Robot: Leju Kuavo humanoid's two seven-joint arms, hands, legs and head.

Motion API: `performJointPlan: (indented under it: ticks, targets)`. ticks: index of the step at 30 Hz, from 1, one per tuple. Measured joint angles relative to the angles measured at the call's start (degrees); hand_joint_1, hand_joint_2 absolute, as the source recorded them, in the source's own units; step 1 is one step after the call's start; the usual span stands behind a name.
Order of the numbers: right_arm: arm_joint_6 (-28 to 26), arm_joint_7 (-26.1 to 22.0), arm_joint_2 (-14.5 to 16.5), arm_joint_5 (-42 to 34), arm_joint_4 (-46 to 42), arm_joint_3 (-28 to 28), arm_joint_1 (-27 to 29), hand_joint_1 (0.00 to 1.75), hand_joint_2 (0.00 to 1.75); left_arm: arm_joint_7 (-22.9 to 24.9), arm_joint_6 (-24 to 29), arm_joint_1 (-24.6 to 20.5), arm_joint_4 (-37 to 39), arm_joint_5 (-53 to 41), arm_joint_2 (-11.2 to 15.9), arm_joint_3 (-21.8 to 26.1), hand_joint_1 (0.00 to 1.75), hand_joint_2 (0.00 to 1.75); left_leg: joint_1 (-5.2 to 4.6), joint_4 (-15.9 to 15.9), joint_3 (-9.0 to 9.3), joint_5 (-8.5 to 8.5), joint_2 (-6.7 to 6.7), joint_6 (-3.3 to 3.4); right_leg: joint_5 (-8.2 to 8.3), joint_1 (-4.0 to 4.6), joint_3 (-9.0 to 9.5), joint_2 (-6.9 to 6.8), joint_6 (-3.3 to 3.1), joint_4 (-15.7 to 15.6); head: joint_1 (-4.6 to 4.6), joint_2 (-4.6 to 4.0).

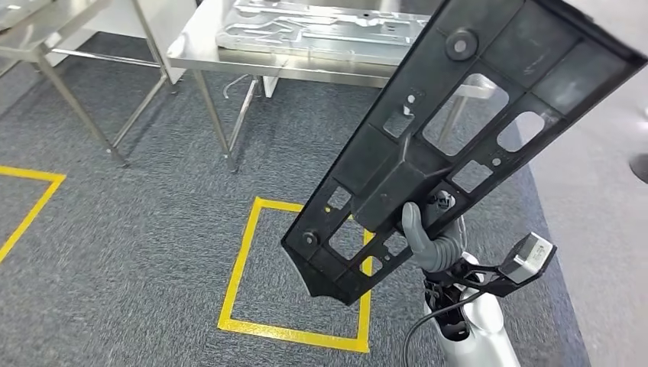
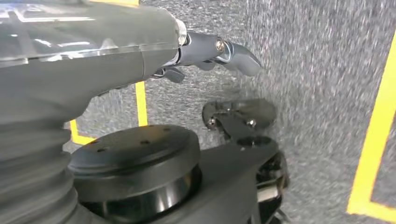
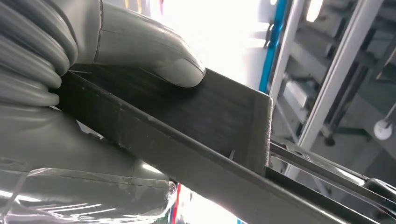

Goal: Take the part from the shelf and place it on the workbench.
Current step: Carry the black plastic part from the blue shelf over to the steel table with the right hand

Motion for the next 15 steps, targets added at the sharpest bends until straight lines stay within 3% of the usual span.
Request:
performJointPlan:
  ticks: [2,3,4,6,7,8,10,12,13,15]
  targets:
    - [-2.1,0.0,-0.3,2.9,0.2,0.0,-0.1,1.48,1.75,0.0,0.0,0.1,0.0,0.0,0.0,0.0,0.0,1.75,-0.03,0.0,0.06,-0.21,1.59,-0.01,-0.59,-0.43,-2.05,-0.92,0.42,3.8,0.0,0.01]
    - [-3.5,0.0,-0.5,4.8,0.2,0.0,-0.2,1.48,1.75,0.0,0.0,0.1,0.0,0.0,0.0,0.1,0.0,1.75,-0.02,0.0,0.16,-0.35,2.34,-0.12,0.63,-0.65,-1.42,-1.35,0.59,2.5,0.0,0.01]
    - [-5.3,0.1,-0.8,7.4,0.2,-0.1,-0.4,1.48,1.75,0.0,-0.1,0.1,0.0,0.0,0.0,0.1,0.0,1.75,0.0,0.1,0.33,-0.52,3.04,-0.29,2.5,-0.8,0.26,-2.18,0.68,-0.7,0.0,0.01]
    - [-10.2,0.5,-1.5,14.2,0.2,-0.3,-1.6,1.48,1.75,0.0,-0.3,0.0,0.0,0.0,0.0,0.1,0.0,1.75,-0.22,0.3,0.64,-1.03,4.16,-0.86,5.51,-0.65,4.25,-5.22,0.51,-8.2,0.0,0.0]
    - [-13.3,1.0,-2.0,18.6,0.2,-0.4,-2.4,1.48,1.75,0.0,-0.4,0.0,0.0,0.0,0.0,0.1,0.0,1.75,-0.4,0.4,0.78,-1.27,4.64,-1.19,6.11,-0.45,5.39,-6.25,0.24,-10.5,-0.01,0.0]
    - [-16.3,1.7,-2.6,23.1,0.2,-0.7,-3.2,1.48,1.75,-0.1,-0.6,0.0,0.0,0.0,0.0,0.1,0.0,1.75,-0.57,0.4,0.89,-1.46,5.08,-1.53,6.12,-0.23,5.78,-6.72,-0.09,-11.4,-0.01,0.0]
    - [-21.7,3.5,-4.8,32.1,0.6,-1.5,-5.2,1.48,1.75,-0.2,-0.9,-0.2,0.0,0.0,0.0,0.1,0.0,1.75,-0.62,0.5,1.14,-1.76,5.86,-2.17,6.07,-0.11,5.73,-5.64,-0.84,-11.6,-0.03,0.01]
    - [-24.7,5.1,-7.4,38.5,1.3,-2.4,-7.8,1.48,1.75,-0.3,-1.0,-0.4,0.0,0.0,0.0,0.1,0.0,1.75,-0.36,2.0,0.7,-3.01,4.35,-2.69,6.2,-0.28,5.9,-4.82,-1.55,-11.9,-0.04,0.01]
    - [-25.7,5.6,-8.5,40.8,1.9,-2.8,-9.2,1.48,1.75,-0.3,-1.0,-0.3,0.0,0.0,0.0,0.1,0.0,1.75,-0.2,4.4,-0.34,-4.4,2.96,-2.84,6.26,-0.41,6.02,-4.44,-1.91,-12.1,-0.04,0.01]
    - [-27.1,6.5,-10.8,45.0,3.1,-3.5,-11.7,1.48,1.75,-0.4,-1.0,0.0,0.0,0.0,0.0,0.1,0.0,1.75,-0.06,12.1,-4.08,-7.81,0.74,-2.91,6.19,-0.29,6.04,-3.63,-2.35,-12.1,-0.04,0.01]
